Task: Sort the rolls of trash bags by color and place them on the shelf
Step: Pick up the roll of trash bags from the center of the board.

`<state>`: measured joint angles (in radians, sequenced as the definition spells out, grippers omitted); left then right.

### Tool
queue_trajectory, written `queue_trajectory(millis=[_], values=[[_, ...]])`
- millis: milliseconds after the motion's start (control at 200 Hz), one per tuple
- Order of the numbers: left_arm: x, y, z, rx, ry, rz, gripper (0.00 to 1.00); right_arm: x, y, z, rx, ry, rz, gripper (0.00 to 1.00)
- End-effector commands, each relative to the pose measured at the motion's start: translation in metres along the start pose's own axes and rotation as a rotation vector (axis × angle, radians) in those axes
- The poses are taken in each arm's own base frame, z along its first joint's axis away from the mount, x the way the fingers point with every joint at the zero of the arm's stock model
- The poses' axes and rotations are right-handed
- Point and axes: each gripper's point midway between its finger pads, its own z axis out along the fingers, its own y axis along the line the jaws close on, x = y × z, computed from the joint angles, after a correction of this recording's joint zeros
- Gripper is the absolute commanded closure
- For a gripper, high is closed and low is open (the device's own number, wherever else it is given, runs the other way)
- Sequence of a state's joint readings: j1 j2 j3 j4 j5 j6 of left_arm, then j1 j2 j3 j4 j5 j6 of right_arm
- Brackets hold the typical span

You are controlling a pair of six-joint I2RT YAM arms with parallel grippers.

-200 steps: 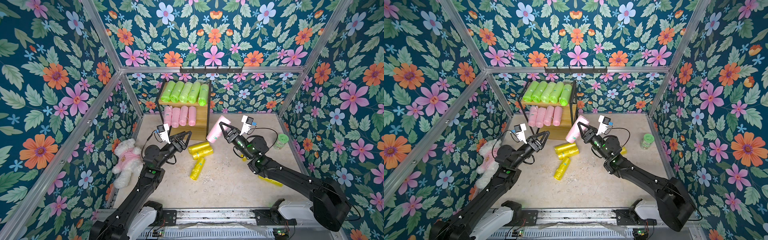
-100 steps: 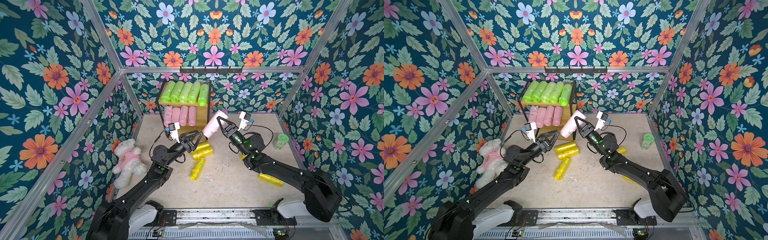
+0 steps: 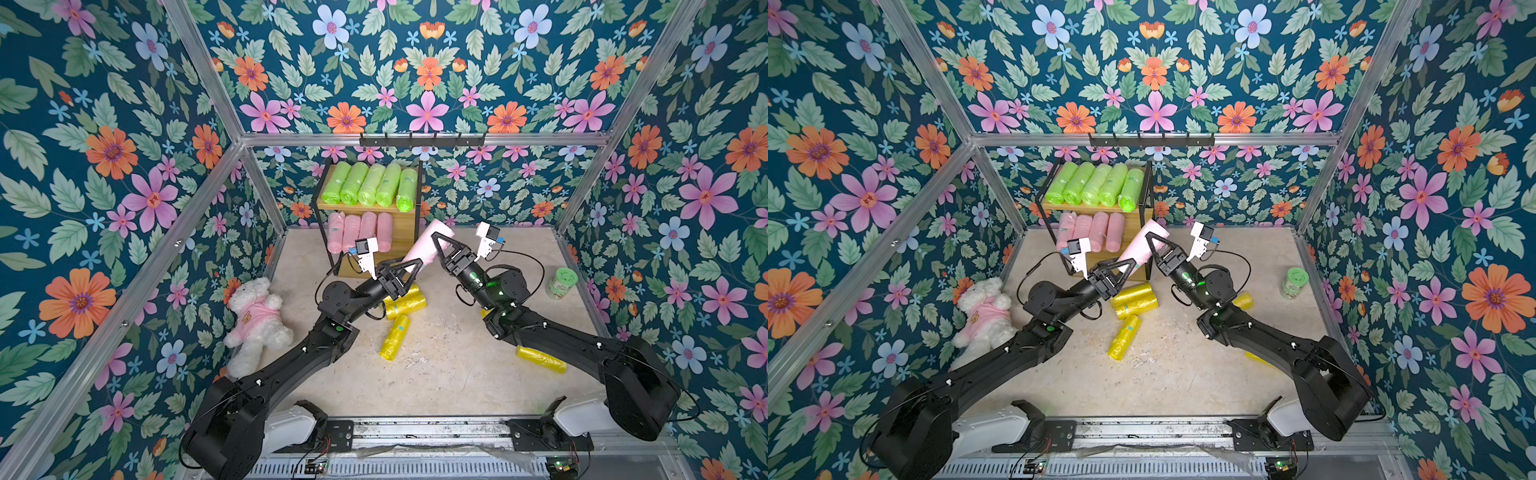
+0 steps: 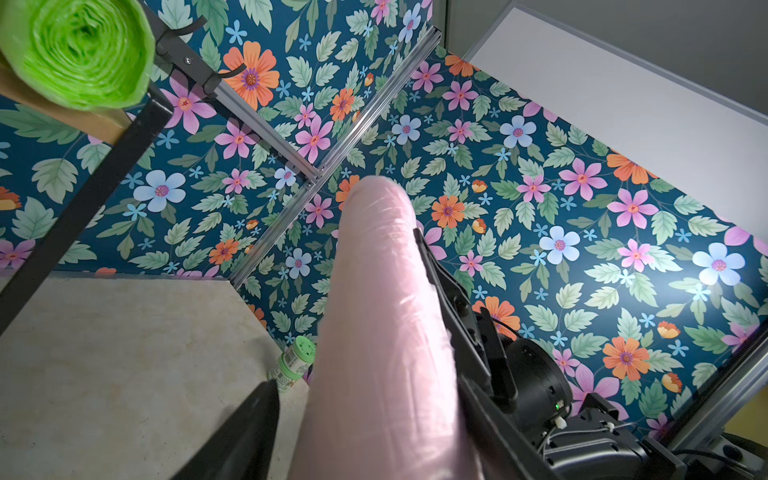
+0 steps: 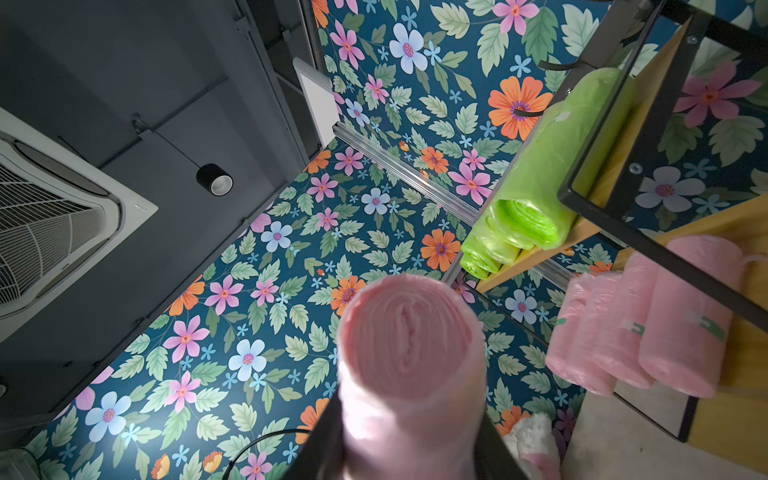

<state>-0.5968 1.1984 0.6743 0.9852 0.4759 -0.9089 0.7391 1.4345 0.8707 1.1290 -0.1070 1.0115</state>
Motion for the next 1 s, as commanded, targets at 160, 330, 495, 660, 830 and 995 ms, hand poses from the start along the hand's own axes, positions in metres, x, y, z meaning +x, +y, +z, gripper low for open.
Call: queue_trajectory(millis=[160,330,495,660,830,995], values=[[-0.009,-0.010,-0.002,0.028,-0.036,0.066,0.55,-0.008,0.012,0.000,-0.058,-0.031,0.007,0.64],[-0.012,-0.001,-0.012,-0.052,-0.062,0.121,0.62,-0.010,0.001,-0.004,-0.011,-0.024,0.001,0.37],[-0.009,0.026,-0.031,-0.231,-0.057,0.205,0.64,-0.018,-0.013,-0.020,0.073,-0.040,-0.060,0.17],[-0.007,0.064,-0.064,-0.488,-0.042,0.320,0.64,-0.025,-0.026,-0.042,0.191,-0.047,-0.217,0.16],[-0.008,0.095,-0.087,-0.686,-0.027,0.392,0.64,-0.025,-0.034,-0.056,0.290,0.005,-0.395,0.15],[-0.011,0.110,-0.078,-0.748,-0.010,0.421,0.64,-0.024,-0.038,-0.063,0.334,0.034,-0.469,0.15]])
